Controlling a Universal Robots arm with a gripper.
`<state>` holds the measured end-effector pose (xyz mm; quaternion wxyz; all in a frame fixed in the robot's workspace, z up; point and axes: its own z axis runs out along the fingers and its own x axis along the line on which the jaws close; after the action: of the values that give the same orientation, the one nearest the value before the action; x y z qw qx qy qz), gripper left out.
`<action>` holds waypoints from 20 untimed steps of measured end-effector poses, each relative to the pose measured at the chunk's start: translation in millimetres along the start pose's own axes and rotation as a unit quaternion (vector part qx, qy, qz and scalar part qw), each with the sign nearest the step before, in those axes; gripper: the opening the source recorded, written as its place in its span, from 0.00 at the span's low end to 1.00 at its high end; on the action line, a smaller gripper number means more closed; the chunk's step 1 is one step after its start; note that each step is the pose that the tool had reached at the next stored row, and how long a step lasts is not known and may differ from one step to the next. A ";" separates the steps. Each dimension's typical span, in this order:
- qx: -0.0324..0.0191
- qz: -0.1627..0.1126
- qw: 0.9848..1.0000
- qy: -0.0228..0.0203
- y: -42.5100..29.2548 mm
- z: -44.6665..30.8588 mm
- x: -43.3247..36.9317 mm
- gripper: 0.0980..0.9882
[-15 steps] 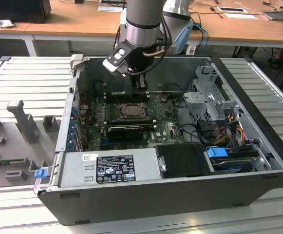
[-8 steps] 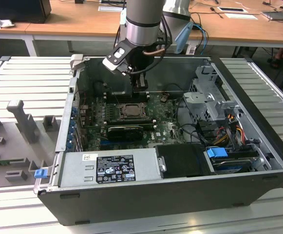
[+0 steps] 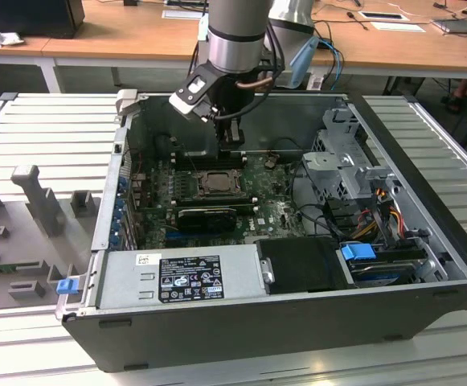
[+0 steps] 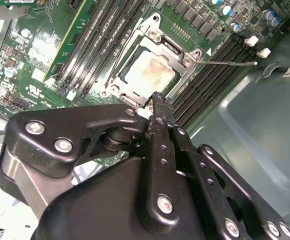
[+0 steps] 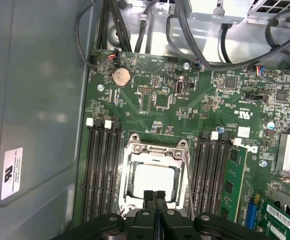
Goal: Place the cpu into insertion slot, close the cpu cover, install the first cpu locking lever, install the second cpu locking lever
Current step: 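Install the first cpu locking lever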
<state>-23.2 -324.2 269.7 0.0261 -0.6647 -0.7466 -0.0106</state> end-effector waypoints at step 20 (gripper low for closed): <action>0.000 0.002 1.000 0.000 -0.5 -27.8 1.5 0.01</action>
<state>-23.1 -324.2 297.5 0.0262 -0.6660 -0.7454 -0.0108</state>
